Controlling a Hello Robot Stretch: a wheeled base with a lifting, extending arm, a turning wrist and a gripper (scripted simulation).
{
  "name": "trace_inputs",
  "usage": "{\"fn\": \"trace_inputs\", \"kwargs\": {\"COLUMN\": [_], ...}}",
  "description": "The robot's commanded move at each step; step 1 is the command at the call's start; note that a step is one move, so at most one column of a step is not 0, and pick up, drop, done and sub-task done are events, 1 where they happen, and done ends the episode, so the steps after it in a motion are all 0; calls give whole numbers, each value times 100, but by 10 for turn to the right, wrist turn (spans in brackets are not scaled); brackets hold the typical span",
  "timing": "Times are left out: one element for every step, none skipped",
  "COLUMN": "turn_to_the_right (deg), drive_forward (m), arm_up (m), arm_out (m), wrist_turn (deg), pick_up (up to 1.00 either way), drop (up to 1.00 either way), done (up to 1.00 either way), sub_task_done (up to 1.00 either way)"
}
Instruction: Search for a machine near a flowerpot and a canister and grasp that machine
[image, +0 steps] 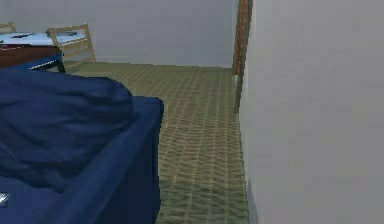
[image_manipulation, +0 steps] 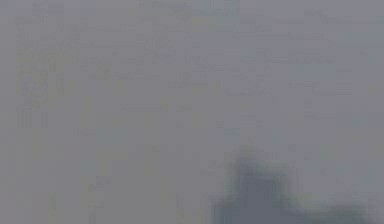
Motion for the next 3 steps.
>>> {"fn": "trace_inputs", "kwargs": {"turn_to_the_right": [60,0,30], "drive_forward": [0,100,0], "arm_up": [0,0,0], "arm_out": [0,0,0], "wrist_turn": [0,0,0], "pick_up": [0,0,0], "drop": [0,0,0], "done": [0,0,0], "sub_task_done": [0,0,0]}}
